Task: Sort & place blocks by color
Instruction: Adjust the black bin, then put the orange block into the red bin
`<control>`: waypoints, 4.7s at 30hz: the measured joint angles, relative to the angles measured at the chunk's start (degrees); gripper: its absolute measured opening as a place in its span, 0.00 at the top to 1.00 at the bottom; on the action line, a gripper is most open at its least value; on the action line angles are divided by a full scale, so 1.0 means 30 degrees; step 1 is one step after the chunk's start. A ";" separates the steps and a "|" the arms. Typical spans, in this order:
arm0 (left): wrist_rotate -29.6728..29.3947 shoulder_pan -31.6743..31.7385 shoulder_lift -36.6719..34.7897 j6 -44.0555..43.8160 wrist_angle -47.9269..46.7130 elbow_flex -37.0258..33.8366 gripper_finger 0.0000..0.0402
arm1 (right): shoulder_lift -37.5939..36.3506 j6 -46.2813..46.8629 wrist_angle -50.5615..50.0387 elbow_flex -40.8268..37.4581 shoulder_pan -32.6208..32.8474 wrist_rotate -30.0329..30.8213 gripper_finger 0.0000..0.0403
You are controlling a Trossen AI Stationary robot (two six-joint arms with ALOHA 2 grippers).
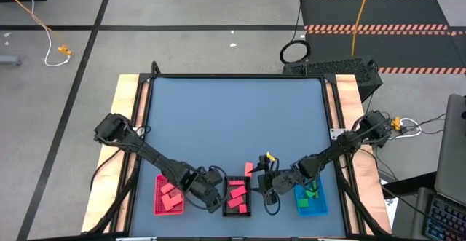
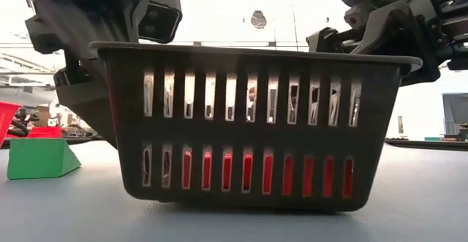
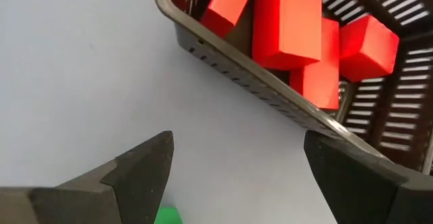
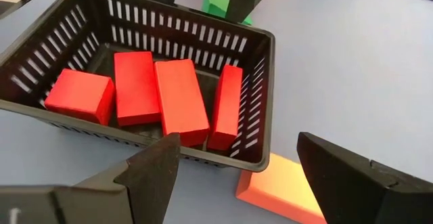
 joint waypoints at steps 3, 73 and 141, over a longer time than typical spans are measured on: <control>-0.0020 0.0106 0.0000 0.0162 0.0007 0.0000 0.17 | -0.0133 -0.0314 -0.0087 0.0000 0.0041 0.0005 0.28; -0.8920 0.1204 -0.8142 0.8816 -0.4271 0.0015 0.17 | -0.0341 -0.7854 -1.3310 0.6521 -0.5697 -0.8834 0.28; -0.8712 0.4900 -0.5081 2.7249 0.9898 -0.0044 0.17 | -0.7921 -0.8112 0.2277 -0.1898 -0.6993 -0.1119 0.70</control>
